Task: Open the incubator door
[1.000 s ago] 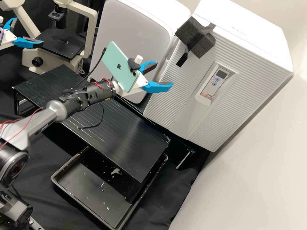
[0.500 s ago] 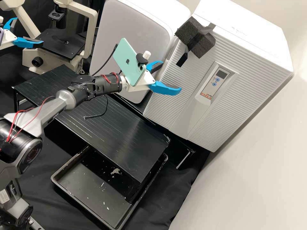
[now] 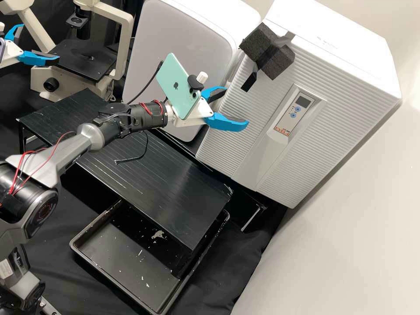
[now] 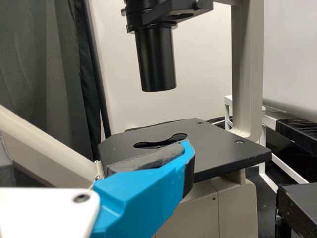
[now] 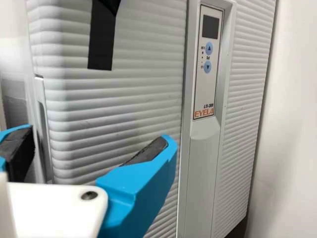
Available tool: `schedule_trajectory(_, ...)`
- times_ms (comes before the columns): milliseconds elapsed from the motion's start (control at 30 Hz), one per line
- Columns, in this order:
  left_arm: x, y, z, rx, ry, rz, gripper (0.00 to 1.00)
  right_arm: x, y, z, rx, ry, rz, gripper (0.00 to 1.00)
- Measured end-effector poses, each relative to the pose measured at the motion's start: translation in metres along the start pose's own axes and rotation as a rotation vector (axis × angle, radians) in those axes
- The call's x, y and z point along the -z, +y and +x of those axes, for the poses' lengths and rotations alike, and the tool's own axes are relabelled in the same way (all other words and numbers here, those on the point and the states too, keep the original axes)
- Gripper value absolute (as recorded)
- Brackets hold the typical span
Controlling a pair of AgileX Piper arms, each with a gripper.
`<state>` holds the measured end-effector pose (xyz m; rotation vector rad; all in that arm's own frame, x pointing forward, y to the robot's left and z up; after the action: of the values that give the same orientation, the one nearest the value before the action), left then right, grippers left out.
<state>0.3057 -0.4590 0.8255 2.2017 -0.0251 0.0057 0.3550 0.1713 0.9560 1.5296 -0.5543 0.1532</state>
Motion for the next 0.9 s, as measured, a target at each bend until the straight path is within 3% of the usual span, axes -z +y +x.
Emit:
schedule_trajectory(367, 0.0, 0.0, 0.0, 0.0, 0.0, 0.0, 1.0, 0.0012, -0.0019, -0.001, 0.012, 0.003, -0.004, 0.0)
schedule_trajectory(600, 0.0, 0.0, 0.0, 0.0, 0.0, 0.0, 1.0, 0.0017, -0.003, -0.0014, 0.021, 0.005, -0.029, 0.0)
schedule_trajectory(767, 0.0, 0.0, 0.0, 0.0, 0.0, 0.0, 1.0, 0.0035, -0.0013, -0.001, 0.027, -0.008, -0.008, 0.0)
schedule_trajectory(900, 0.0, 0.0, 0.0, 0.0, 0.0, 0.0, 1.0, 0.0043, -0.0014, -0.0013, 0.029, -0.009, -0.015, 0.0)
